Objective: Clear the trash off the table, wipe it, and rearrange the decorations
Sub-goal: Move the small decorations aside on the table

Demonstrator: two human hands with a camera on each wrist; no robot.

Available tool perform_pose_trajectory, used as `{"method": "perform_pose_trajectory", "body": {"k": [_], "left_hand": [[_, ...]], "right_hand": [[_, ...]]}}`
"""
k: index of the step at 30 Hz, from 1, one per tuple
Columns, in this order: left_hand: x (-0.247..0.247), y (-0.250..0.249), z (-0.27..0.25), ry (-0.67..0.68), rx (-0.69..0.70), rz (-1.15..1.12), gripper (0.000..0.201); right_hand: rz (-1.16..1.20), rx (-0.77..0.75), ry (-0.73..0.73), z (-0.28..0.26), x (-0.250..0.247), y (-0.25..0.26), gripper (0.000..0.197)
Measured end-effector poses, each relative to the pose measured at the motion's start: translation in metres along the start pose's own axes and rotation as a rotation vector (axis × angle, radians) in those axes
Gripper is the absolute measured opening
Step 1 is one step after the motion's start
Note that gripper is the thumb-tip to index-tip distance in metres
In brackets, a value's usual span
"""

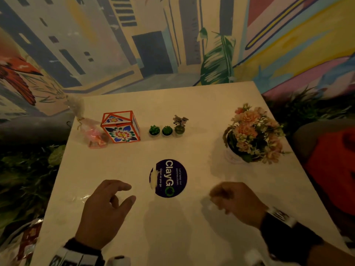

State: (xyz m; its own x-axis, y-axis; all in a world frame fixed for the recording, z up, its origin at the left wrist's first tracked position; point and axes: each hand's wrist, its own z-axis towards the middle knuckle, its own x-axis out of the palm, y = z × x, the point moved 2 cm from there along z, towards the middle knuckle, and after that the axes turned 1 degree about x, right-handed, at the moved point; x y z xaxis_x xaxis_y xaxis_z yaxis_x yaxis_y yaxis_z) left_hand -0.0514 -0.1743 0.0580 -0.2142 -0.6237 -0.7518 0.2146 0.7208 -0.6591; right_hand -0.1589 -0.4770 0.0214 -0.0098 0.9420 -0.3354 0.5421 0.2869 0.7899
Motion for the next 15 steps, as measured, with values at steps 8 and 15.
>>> {"method": "perform_pose_trajectory", "body": {"k": [8, 15], "left_hand": [[0.091, -0.083, 0.044, 0.421, 0.014, -0.159, 0.039], [0.198, -0.156, 0.084, 0.572, -0.147, -0.351, 0.095]], "right_hand": [[0.341, 0.125, -0.423, -0.012, -0.100, -0.052, 0.058], [0.462, -0.050, -0.365, 0.042, -0.123, -0.027, 0.060]]}}
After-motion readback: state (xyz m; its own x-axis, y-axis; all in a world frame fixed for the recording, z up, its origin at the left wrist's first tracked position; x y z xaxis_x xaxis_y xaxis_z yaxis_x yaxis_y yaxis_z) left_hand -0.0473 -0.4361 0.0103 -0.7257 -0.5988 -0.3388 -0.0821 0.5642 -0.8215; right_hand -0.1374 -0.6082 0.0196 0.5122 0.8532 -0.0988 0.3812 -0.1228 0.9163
